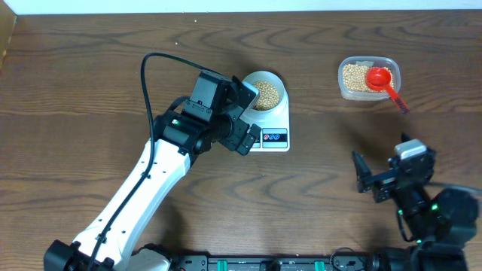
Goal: Scoop item into bowl and weigh 50g on scale
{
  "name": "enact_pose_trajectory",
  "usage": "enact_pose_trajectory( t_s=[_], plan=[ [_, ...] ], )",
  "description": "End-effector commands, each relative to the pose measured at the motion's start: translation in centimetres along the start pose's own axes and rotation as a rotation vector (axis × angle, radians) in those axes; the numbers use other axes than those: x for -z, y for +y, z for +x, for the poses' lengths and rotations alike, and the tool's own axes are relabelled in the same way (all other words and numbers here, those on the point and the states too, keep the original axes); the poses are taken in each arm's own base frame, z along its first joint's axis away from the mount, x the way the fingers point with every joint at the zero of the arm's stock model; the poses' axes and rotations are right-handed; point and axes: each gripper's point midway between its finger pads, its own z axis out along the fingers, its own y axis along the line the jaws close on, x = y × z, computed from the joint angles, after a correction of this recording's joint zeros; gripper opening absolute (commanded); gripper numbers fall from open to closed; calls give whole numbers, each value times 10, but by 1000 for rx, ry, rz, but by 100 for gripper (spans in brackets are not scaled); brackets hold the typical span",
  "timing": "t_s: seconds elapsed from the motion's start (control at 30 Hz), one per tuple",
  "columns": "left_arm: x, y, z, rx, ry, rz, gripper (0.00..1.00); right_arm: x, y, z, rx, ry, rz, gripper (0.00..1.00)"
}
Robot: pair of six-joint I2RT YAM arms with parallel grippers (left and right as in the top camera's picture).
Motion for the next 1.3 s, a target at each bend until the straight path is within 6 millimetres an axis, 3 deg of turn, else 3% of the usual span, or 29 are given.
enact_pose_trajectory(
  t_s=[0.0,0.27,0.57,0.67,1.27],
  plan=[
    [-2,1,2,-10,9,4,97,-8,-1,24,36,-19,28,99],
    [-2,1,2,-10,9,4,98,-26,1,59,76,-111,67,99],
    [-2,1,2,-10,9,4,98,-27,-2,83,76,-112,116,99],
    [-2,1,2,-10,9,4,98,-22,-6,72,87,-162,143,99],
    [-2,1,2,-10,9,4,98,-22,-6,71,101,-162,144,99]
  ],
)
